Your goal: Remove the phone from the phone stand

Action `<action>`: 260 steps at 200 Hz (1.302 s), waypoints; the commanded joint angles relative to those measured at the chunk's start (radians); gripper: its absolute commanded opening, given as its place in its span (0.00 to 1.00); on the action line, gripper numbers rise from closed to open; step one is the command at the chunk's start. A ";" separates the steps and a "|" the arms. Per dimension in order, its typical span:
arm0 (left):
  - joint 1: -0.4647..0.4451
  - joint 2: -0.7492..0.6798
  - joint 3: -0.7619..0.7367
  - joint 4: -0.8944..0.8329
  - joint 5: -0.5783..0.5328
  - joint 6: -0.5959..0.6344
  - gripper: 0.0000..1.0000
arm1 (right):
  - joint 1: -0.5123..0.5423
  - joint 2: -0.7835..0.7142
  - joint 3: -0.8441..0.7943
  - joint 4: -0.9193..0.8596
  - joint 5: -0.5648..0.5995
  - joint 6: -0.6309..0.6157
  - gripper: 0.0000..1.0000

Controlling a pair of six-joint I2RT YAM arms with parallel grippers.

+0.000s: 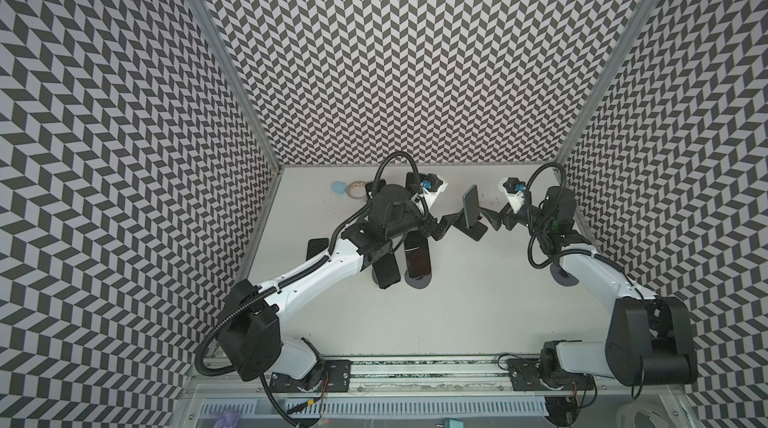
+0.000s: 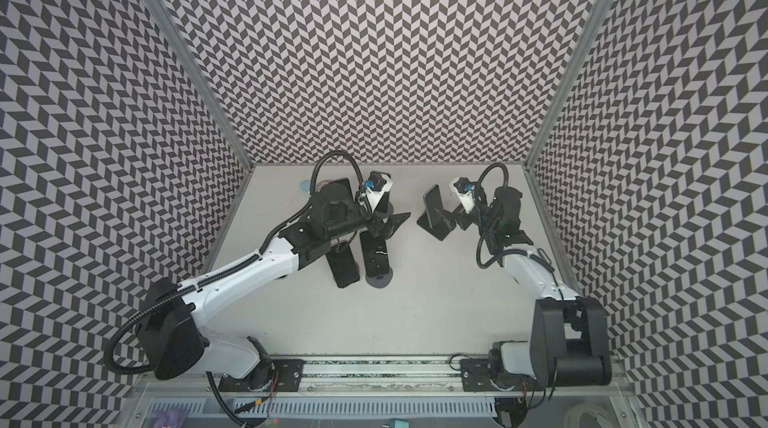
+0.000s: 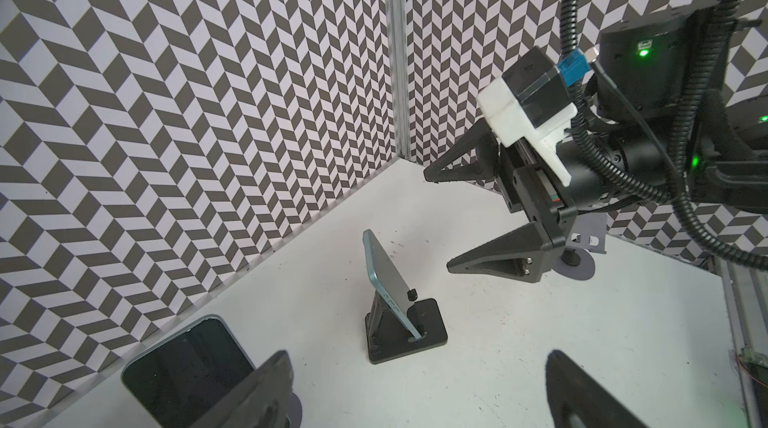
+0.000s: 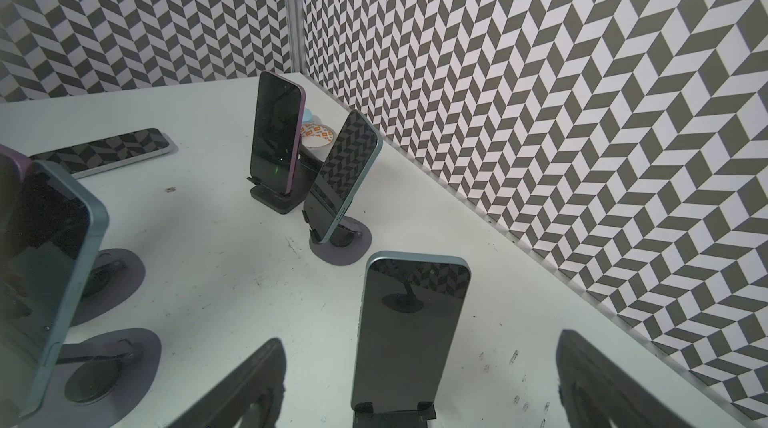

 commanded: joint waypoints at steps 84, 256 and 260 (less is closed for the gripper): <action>-0.005 0.036 0.047 0.050 0.014 -0.003 0.95 | -0.015 -0.033 -0.030 0.036 -0.033 -0.059 0.99; -0.004 0.058 0.033 0.037 0.004 0.003 0.96 | -0.003 0.183 0.082 0.079 -0.125 -0.022 0.99; -0.005 0.057 0.033 0.035 0.002 0.005 0.96 | -0.003 0.189 0.086 0.083 -0.123 -0.018 0.99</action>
